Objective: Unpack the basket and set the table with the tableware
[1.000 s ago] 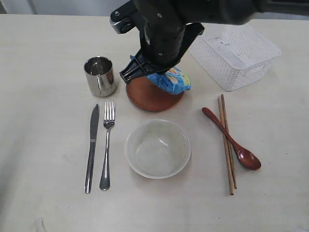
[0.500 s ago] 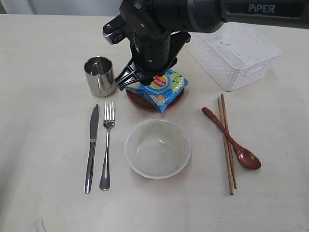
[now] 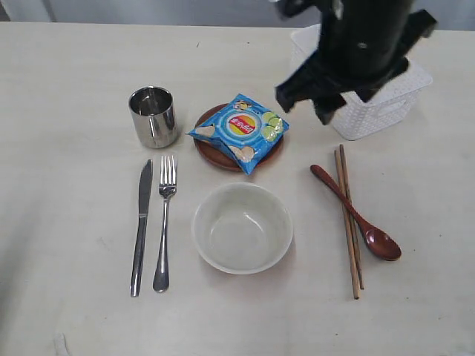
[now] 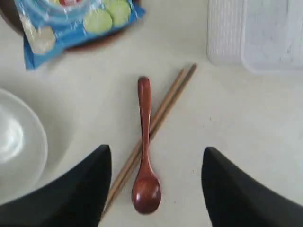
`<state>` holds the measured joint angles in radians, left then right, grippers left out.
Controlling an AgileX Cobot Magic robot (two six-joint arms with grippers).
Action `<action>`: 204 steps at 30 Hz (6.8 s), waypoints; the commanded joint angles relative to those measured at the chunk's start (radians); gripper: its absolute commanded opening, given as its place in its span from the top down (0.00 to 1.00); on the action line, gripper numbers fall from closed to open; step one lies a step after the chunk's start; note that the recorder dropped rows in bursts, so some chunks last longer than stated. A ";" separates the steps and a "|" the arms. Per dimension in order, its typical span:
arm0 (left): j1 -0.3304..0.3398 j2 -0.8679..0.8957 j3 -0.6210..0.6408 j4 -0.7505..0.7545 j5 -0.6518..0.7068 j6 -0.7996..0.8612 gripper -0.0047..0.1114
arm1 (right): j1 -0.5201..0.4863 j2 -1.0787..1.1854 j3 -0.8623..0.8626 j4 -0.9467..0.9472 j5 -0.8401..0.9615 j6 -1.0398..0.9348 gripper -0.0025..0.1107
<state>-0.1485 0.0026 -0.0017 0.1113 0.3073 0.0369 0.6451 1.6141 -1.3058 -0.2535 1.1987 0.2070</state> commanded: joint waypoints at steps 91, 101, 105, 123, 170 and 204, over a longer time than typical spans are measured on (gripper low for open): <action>0.005 -0.003 0.002 -0.012 -0.008 -0.003 0.96 | 0.129 -0.060 0.283 0.853 -0.723 -0.808 0.98; 0.005 -0.003 0.002 -0.012 -0.008 -0.003 0.96 | 0.189 0.046 0.283 0.853 -0.770 -0.870 0.98; 0.005 -0.003 0.002 -0.012 -0.008 -0.003 0.96 | 0.189 0.055 0.283 0.851 -0.756 -0.908 0.98; 0.005 -0.003 0.002 -0.012 -0.008 -0.003 0.96 | 0.189 0.055 0.283 0.828 -0.772 -0.940 0.63; 0.005 -0.003 0.002 -0.012 -0.008 -0.003 0.96 | -0.236 0.210 0.458 0.240 -0.547 -0.073 0.63; 0.005 -0.003 0.002 -0.010 -0.008 -0.003 0.96 | -0.234 -0.092 0.458 0.703 -0.400 -0.387 0.98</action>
<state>-0.1485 0.0026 -0.0017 0.1113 0.3073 0.0369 0.4150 1.5471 -0.8485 0.2326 0.7599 -0.0290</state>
